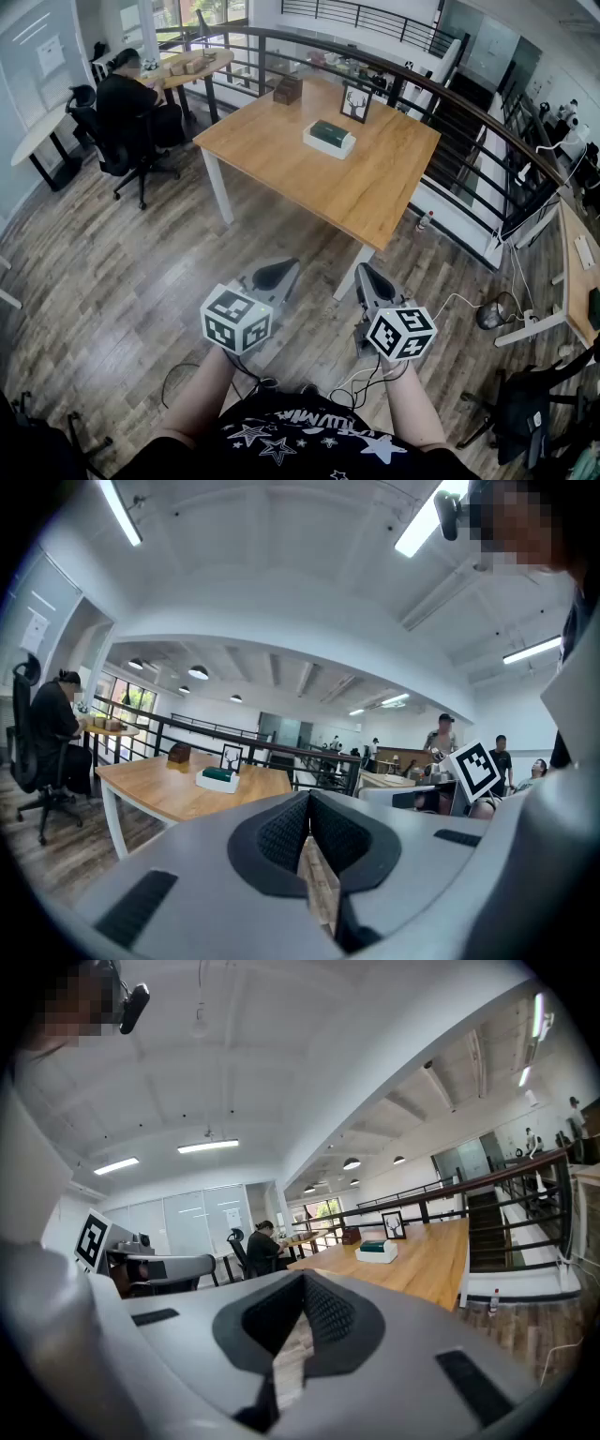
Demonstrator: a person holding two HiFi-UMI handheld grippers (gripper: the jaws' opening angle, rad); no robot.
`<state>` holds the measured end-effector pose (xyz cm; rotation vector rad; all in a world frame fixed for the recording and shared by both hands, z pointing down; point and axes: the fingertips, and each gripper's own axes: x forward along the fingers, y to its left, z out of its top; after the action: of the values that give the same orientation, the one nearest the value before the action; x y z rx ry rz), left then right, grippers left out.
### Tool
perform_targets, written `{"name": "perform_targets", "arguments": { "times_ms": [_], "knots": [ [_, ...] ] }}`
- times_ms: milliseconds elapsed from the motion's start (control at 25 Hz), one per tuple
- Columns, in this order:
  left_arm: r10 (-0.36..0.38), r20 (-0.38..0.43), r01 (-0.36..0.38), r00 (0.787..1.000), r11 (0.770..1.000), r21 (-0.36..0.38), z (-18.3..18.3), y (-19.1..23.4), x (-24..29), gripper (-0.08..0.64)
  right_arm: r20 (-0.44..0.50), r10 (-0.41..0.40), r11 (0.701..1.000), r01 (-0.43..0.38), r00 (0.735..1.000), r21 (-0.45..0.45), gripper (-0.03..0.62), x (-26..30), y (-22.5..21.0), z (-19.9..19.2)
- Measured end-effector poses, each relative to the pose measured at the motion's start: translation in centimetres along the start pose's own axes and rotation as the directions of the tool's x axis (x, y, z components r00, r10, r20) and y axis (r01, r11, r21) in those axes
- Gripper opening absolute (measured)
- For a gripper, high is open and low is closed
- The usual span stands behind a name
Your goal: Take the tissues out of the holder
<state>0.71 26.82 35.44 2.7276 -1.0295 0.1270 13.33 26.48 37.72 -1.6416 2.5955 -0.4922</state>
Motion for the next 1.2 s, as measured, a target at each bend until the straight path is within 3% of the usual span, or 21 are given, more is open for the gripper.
{"name": "perform_targets", "arguments": {
  "times_ms": [200,1200],
  "knots": [
    [0.017,-0.009,-0.017,1.000,0.999,0.035,-0.1,1.3,0.0,0.014,-0.003,-0.015,1.000,0.015,1.000,-0.010,0.015,1.1,0.0,-0.2],
    [0.011,-0.009,-0.010,1.000,1.000,0.013,-0.9,6.0,-1.6,0.014,-0.068,-0.013,1.000,0.012,0.998,-0.015,0.015,5.3,3.4,-3.0]
  ]
}}
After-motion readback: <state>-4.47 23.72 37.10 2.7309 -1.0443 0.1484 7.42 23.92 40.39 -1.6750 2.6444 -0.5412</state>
